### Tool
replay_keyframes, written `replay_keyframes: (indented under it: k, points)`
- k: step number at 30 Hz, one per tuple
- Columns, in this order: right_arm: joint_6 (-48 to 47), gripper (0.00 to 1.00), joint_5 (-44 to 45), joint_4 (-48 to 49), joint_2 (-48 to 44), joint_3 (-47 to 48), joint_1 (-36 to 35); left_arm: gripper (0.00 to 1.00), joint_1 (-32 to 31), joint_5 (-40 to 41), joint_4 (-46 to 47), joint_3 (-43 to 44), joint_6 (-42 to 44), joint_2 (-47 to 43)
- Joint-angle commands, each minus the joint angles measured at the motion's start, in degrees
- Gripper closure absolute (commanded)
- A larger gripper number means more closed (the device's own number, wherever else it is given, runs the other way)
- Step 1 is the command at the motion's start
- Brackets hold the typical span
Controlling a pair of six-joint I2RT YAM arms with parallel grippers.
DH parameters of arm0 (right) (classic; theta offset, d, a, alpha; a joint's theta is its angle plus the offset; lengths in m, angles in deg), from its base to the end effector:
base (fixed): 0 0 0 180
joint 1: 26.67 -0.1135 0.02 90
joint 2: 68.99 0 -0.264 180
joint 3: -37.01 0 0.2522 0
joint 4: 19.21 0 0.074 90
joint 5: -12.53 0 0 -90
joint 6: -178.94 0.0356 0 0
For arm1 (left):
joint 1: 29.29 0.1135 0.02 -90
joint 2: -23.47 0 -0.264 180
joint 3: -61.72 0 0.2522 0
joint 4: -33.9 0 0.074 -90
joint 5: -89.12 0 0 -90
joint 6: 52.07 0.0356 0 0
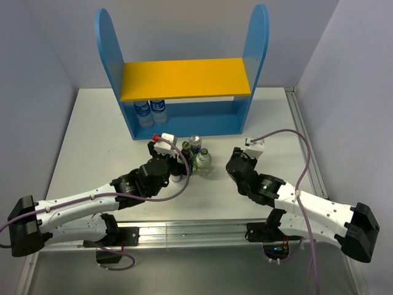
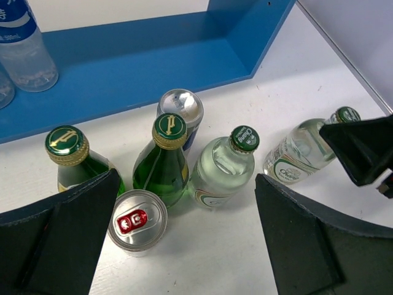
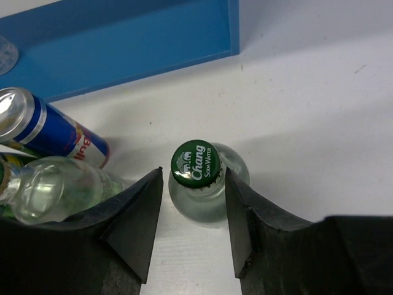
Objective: Place and organize the beverage onto the shelf
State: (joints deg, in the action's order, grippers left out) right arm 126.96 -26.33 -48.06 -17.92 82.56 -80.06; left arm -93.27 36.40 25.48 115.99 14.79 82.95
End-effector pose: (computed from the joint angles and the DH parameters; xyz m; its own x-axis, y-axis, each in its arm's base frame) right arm 0.1324 0.1317 0.2402 -0.3393 0.1912 -0.9210 0.1126 0.9803 0.1621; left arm 0.1231 -0.2031 0.2939 -0.2746 -0.1503 -0.9497 0.3794 0.8906 -0.2507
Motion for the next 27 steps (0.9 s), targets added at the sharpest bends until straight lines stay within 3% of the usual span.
replay_keyframes:
  k: [1, 17, 20, 24, 27]
  points:
    - [-0.93, 0.50, 4.50, 5.86, 2.36, -0.33, -0.05, 0.01, -0.79, -0.63, 3.26, 1.41, 1.16, 0.19]
    - [0.39, 0.56, 8.19, 11.93, 13.96, 0.90, 3.55, 0.01, -1.32, -1.15, 5.46, -2.28, 0.37, -0.68]
    - [1.26, 0.48, 9.24, 11.23, 15.99, 1.69, 4.16, 0.01, -1.40, -1.07, 5.55, -2.89, 0.37, -1.47]
    - [1.27, 0.28, 9.95, 11.49, 17.75, 2.66, 5.04, 0.01, -1.40, -0.98, 5.64, -3.77, 0.37, -2.27]
    - [1.00, 0.27, 9.95, 12.45, 18.19, 2.75, 5.83, 0.01, -1.40, -0.89, 5.64, -4.21, 0.37, -2.62]
